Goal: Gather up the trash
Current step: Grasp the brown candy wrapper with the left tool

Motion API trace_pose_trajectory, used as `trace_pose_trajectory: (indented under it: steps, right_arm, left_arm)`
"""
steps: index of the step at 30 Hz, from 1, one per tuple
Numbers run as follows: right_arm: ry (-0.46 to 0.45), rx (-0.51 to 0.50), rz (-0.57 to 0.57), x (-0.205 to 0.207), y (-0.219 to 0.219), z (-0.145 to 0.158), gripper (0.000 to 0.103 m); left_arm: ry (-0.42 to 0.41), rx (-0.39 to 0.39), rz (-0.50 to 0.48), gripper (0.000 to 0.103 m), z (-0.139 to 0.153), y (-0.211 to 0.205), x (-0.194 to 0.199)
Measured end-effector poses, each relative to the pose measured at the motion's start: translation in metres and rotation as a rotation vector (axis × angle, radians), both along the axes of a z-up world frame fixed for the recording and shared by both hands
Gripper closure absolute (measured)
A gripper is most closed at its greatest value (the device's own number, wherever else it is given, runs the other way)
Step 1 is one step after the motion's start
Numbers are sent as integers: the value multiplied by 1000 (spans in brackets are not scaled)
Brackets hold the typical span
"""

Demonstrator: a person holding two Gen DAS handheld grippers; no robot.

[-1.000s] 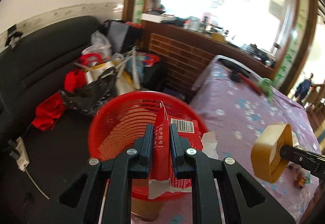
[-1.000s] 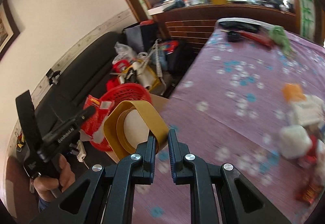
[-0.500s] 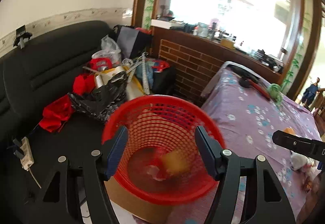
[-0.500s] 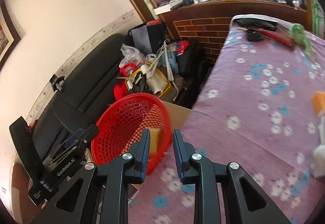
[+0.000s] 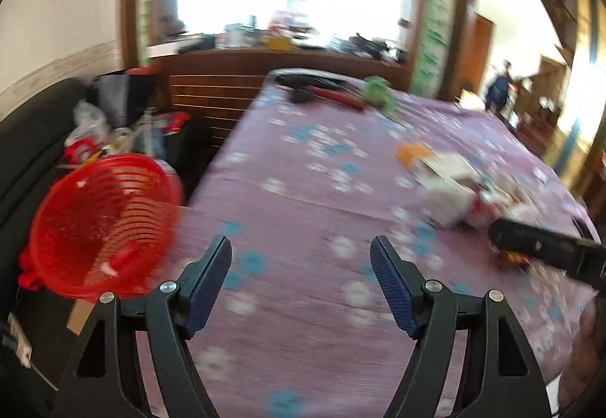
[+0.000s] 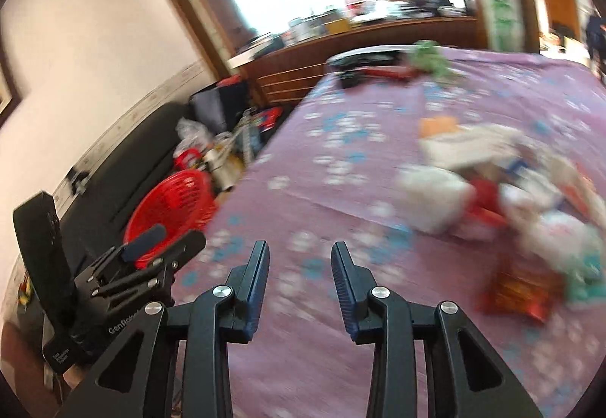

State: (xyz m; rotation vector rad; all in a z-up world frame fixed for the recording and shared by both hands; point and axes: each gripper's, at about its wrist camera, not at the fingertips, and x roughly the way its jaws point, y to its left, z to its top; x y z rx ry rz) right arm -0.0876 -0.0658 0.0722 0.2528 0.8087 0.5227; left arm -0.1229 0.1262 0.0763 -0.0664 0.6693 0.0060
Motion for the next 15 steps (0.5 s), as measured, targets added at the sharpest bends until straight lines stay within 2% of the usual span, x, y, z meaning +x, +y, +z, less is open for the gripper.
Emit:
trace_pose_trajectory:
  steps: [8,10,15]
  right_arm:
    - [31,42,-217,-9,-112,-6,66]
    - [30,60,-261,-11,-133,-5,66]
    - [29,109,-362,-19,-178,-1,63]
  left_arm:
    - [37,41,-192,24,-6,-84,8]
    - [54,64,-300,22,-6,-111,13]
    - [52,211,-554,14,-12,-176,15]
